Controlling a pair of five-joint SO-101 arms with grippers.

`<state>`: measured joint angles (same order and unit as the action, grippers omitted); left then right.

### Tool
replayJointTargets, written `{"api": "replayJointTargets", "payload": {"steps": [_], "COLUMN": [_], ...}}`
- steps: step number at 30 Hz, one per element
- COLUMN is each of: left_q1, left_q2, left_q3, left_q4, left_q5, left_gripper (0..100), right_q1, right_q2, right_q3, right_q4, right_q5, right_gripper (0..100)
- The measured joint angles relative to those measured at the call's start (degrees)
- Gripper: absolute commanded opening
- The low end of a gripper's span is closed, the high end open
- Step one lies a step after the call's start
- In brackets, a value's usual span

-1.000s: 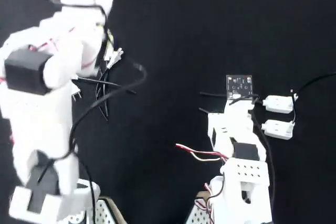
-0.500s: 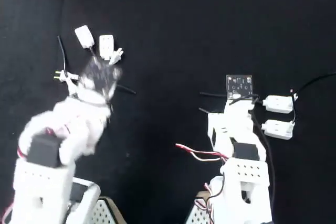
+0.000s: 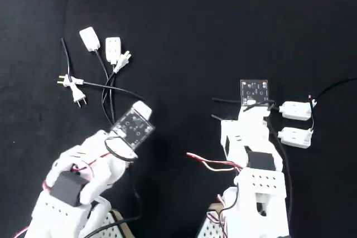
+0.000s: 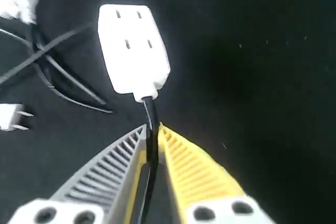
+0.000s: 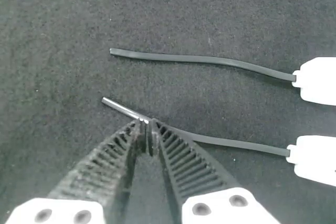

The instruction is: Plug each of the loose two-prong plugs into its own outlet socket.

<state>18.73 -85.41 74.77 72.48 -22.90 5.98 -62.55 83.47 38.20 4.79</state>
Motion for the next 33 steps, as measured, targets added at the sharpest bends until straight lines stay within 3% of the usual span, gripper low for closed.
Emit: {"api": "replayJointTargets", "payload": {"steps": [11,16,22,29,33], "left_q1": [0.1,-1.0,-6.8,-9.9,-9.9], "left_q2": [0.0,0.0,0.0,-0.4,-0.4], "left_q3": [13.5,13.7,13.7,6.2,3.5], "left_q4": [-13.0,-11.5,-6.3,-4.8,-7.2], "left_q5": [-0.2,-0.2,2.3,3.8,4.0], "left_gripper": [7,13,36,41,39], "right_q1": [0.0,0.0,0.0,0.0,0.0], "right_q2": [0.0,0.0,0.0,0.0,0.0], "right_q3": [0.0,0.0,0.0,0.0,0.0], "right_q4": [0.0,0.0,0.0,0.0,0.0], "right_q5": [0.0,0.0,0.0,0.0,0.0], "right_gripper": [2.1,2.1,2.1,2.0,1.9]}}
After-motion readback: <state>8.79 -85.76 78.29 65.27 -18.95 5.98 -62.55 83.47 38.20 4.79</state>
